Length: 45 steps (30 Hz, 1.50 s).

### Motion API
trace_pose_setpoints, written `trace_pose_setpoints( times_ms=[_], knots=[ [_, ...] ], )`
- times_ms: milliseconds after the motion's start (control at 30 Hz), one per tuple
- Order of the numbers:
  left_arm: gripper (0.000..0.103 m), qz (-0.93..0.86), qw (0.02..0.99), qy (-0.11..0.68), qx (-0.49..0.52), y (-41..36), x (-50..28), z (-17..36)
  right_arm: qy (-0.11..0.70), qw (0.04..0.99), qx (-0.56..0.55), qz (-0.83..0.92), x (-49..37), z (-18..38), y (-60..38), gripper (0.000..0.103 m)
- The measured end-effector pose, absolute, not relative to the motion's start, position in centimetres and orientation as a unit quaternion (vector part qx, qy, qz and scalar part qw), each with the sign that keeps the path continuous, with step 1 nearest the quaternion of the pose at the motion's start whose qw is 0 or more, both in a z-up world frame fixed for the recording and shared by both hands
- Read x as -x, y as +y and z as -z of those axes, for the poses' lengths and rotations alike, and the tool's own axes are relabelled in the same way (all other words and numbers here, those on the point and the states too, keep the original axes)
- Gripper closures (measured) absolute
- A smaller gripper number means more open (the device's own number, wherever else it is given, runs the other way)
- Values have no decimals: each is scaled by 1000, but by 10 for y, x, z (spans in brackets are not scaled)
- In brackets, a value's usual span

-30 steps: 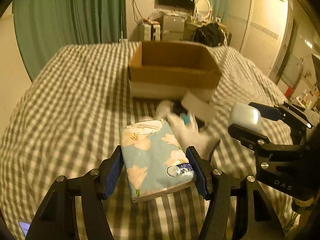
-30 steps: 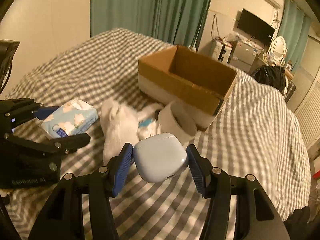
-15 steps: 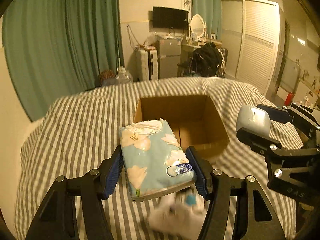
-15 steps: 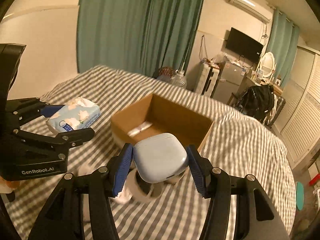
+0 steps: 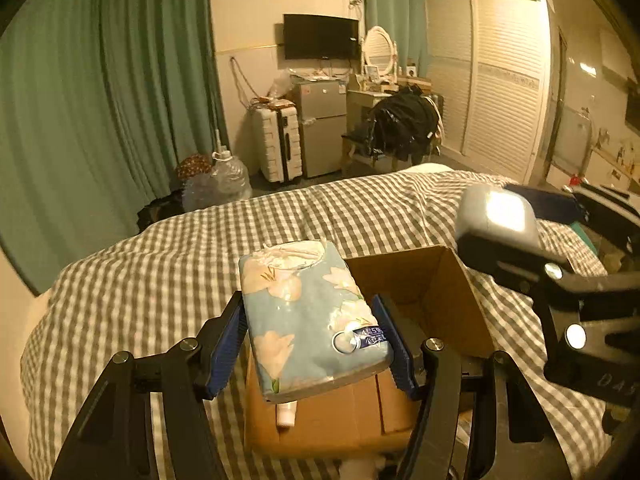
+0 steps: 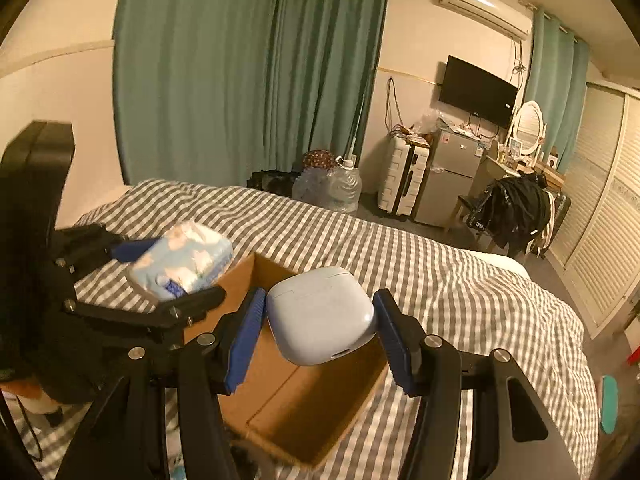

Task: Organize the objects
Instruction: 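Carry tissue pack and earbud case into the box and release both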

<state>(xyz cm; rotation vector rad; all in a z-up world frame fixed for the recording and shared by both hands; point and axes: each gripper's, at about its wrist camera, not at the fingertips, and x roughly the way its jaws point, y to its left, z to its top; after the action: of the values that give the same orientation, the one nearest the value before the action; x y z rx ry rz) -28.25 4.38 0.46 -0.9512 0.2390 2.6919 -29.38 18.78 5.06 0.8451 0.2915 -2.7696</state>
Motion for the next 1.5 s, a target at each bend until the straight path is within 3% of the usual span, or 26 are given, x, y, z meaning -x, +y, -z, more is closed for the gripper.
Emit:
trace_pose_setpoints(
  times_ms=[300, 600, 733, 767, 867, 1367, 1500],
  knots=[
    [39, -901, 176, 88, 386, 50, 324, 51, 72, 117, -332, 933, 358, 2, 198, 47],
    [38, -882, 189, 93, 421, 54, 327, 82, 68, 105, -378, 917, 370, 49, 205, 47],
    [33, -872, 206, 84, 435, 56, 326, 92, 54, 96, -379, 919, 371, 57, 217, 47],
    [27, -874, 205, 80, 433, 56, 325, 91, 43, 97, -379, 919, 371, 58, 220, 46],
    [15, -887, 198, 77, 410, 53, 315, 83, 17, 107, -363, 926, 367, 52, 221, 22],
    [4, -927, 82, 36, 365, -4, 230, 16, -20, 91, -312, 945, 279, -4, 240, 21],
    [3, -933, 61, 18, 355, -11, 196, -5, -6, 92, -275, 957, 239, -41, 238, 13]
  ],
)
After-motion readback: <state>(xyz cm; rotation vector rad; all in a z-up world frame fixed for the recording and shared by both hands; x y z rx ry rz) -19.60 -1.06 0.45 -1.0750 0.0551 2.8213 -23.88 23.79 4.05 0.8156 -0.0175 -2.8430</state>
